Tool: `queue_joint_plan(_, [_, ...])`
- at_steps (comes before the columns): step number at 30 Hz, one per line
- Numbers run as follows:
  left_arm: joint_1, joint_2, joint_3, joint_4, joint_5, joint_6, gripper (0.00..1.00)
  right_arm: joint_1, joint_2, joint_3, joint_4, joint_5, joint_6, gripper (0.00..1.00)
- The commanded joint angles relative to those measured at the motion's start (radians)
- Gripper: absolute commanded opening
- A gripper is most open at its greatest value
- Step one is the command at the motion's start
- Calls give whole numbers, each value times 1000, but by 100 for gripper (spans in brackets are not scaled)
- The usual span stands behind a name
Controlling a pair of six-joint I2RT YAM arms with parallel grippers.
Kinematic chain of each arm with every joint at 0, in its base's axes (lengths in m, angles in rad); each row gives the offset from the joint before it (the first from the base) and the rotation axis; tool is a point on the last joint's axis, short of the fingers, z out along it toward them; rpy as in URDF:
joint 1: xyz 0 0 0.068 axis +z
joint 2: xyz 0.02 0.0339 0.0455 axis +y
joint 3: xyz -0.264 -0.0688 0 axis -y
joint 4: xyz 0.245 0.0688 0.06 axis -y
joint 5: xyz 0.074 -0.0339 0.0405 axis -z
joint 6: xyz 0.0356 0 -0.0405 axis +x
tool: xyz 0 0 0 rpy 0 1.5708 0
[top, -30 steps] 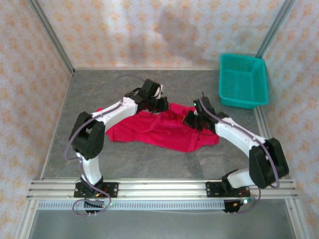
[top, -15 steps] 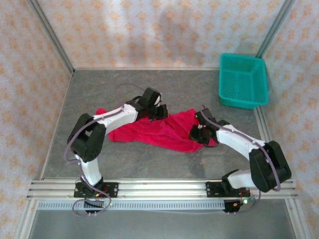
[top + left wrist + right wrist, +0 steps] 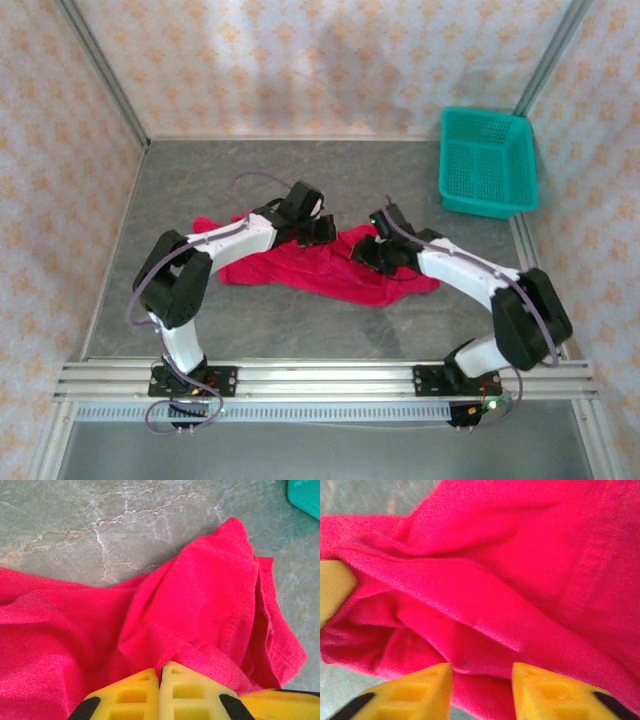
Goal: Fold the inside-out t-shirt
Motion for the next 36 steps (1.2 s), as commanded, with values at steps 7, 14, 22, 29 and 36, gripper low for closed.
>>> queue_joint_plan(7, [0, -45, -17, -26, -34, 14, 0, 16, 158, 131, 47, 69, -1, 7])
queue_joint_plan(14, [103, -78, -71, -126, -121, 30, 47, 14, -56, 202, -220, 49, -103, 0])
queue_joint_plan(22, [221, 49, -192, -72, -128, -9, 19, -142, -373, 268, -389, -277, -158, 0])
queue_joint_plan(29, [227, 96, -187, -91, -141, 4, 15, -283, -367, 321, -187, -543, -13, 0])
queue_joint_plan(36, [227, -71, -158, -204, -184, 42, 17, -467, -54, 293, -116, -229, -7, 25])
